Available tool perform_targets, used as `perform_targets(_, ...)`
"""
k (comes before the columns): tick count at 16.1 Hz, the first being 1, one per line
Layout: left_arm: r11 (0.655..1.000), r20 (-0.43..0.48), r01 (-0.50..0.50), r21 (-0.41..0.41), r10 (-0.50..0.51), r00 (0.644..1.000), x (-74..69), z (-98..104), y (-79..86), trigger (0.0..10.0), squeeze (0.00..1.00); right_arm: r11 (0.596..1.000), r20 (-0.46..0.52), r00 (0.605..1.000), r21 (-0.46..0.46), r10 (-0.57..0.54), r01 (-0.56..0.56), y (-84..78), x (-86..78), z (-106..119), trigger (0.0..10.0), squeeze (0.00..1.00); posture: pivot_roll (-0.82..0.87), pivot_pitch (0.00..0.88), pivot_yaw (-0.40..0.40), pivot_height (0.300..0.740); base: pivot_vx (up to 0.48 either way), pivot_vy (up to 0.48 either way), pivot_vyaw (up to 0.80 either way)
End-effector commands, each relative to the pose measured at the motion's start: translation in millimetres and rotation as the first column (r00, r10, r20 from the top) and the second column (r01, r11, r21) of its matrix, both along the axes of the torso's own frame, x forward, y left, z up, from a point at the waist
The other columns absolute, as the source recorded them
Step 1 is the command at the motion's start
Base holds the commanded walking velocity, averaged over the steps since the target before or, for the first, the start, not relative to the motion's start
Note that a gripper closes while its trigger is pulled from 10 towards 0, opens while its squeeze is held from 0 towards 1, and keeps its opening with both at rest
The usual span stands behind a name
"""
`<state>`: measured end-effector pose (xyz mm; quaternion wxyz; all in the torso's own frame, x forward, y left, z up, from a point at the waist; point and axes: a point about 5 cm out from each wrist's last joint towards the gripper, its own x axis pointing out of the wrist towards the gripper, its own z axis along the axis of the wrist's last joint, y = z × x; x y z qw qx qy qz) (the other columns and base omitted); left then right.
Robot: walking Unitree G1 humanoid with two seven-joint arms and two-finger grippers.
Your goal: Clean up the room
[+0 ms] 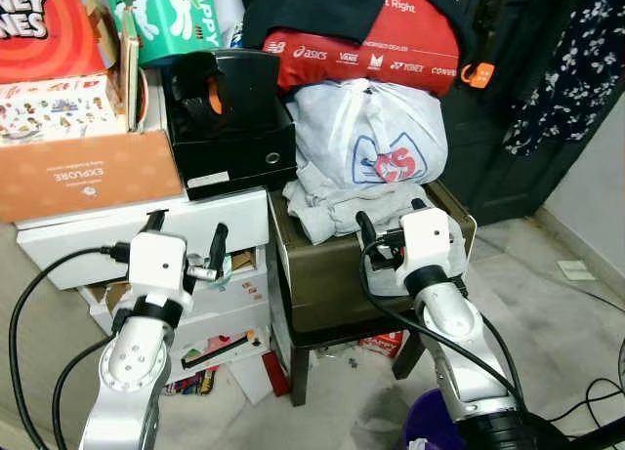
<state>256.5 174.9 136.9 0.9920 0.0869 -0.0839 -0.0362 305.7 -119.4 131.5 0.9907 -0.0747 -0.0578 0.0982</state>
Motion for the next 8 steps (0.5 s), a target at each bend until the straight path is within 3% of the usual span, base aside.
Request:
perform_targets(1,1.0,-0.007,-0.013,0.009,0.013,1.0,-1.7,0.1,2.2,10.0,0.0,1.0,0.008,1.0,-0.002,0.01,-0.01,2.6,0.5,2.4,10.0,0.0,0.0,0.026,-0.052,0.74,0.0,0.0,0.8)
perform_targets(6,1.0,-0.012,-0.001,-0.005,0.001,1.0,-0.9,1.4,0.0,10.0,0.0,1.0,0.004,1.0,0.013,0.02,-0.02,5.0,-0.7,2.9,10.0,0.0,0.0,0.042,-0.054,0.74,0.0,0.0,0.8)
perform_targets(8,1.0,-0.018,0.007,-0.016,-0.007,1.0,-0.9,0.8,-0.6,10.0,0.0,1.0,0.004,1.0,0.012,0.019,-0.019,4.9,-0.4,2.9,10.0,0.0,0.0,0.042,-0.054,0.74,0.0,0.0,0.0)
